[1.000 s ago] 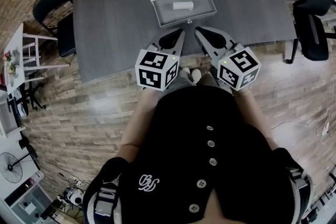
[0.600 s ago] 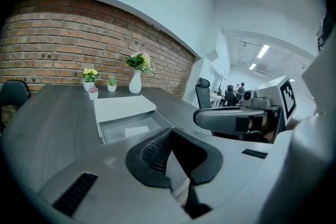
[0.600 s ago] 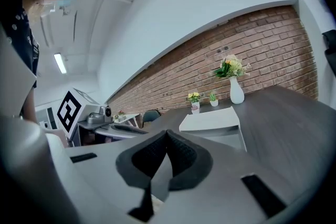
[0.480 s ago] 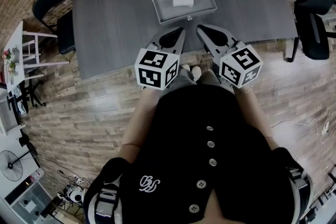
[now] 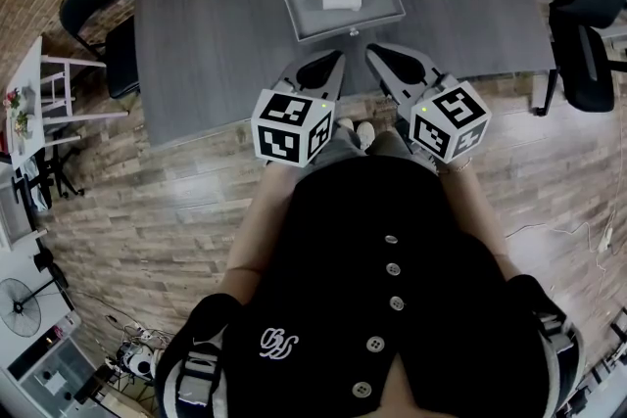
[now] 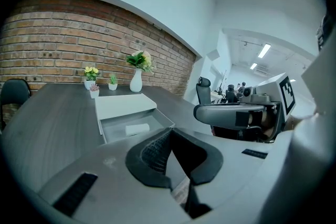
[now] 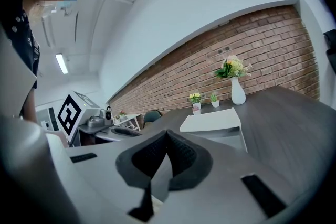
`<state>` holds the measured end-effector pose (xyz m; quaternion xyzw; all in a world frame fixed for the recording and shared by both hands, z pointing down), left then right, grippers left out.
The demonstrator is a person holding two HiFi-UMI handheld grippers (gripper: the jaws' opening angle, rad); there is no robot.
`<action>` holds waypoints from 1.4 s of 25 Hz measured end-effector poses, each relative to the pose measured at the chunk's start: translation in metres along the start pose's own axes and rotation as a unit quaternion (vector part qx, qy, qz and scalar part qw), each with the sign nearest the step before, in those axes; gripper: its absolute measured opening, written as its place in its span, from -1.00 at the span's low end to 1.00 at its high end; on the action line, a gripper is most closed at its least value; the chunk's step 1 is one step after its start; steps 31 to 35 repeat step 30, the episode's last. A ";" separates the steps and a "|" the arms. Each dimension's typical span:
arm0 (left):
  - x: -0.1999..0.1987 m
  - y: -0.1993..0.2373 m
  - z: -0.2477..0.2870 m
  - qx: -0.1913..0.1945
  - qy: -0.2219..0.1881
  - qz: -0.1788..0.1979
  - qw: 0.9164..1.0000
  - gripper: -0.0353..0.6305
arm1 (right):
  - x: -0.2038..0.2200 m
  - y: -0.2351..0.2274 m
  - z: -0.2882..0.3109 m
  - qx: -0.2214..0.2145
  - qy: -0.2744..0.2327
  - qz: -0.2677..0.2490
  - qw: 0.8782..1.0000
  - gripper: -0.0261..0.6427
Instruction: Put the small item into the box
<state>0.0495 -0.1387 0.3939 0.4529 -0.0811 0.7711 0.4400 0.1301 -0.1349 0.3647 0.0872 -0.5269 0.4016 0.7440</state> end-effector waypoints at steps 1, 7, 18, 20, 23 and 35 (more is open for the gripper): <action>0.000 0.000 0.000 0.000 0.000 0.000 1.000 -0.85 | 0.000 0.000 0.000 0.000 0.001 -0.001 1.000 -0.92; 0.000 0.000 0.001 0.001 0.001 0.000 1.000 -0.85 | -0.001 0.001 0.002 0.000 0.006 -0.008 1.000 -0.92; -0.002 -0.002 0.003 0.008 0.002 0.003 1.000 -0.85 | -0.002 -0.001 0.005 0.000 0.014 -0.012 1.000 -0.92; -0.003 0.000 0.004 0.008 0.002 0.003 1.000 -0.85 | -0.002 -0.002 0.006 0.001 0.014 -0.013 1.000 -0.92; -0.002 0.000 0.006 0.009 0.002 0.001 1.000 -0.85 | -0.002 -0.004 0.006 0.003 0.013 -0.012 1.000 -0.92; -0.008 0.002 0.003 0.009 -0.003 -0.002 1.000 -0.85 | -0.009 -0.004 0.006 0.009 0.014 -0.018 1.000 -0.92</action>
Point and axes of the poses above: the fingertips, and each gripper's own axes: z forward along the fingers, y to its left, x out of its underside, the point moved 3 cm from there along -z, backward along the fingers, and after that the axes turned 10 degrees about y, right-handed, at the moved point
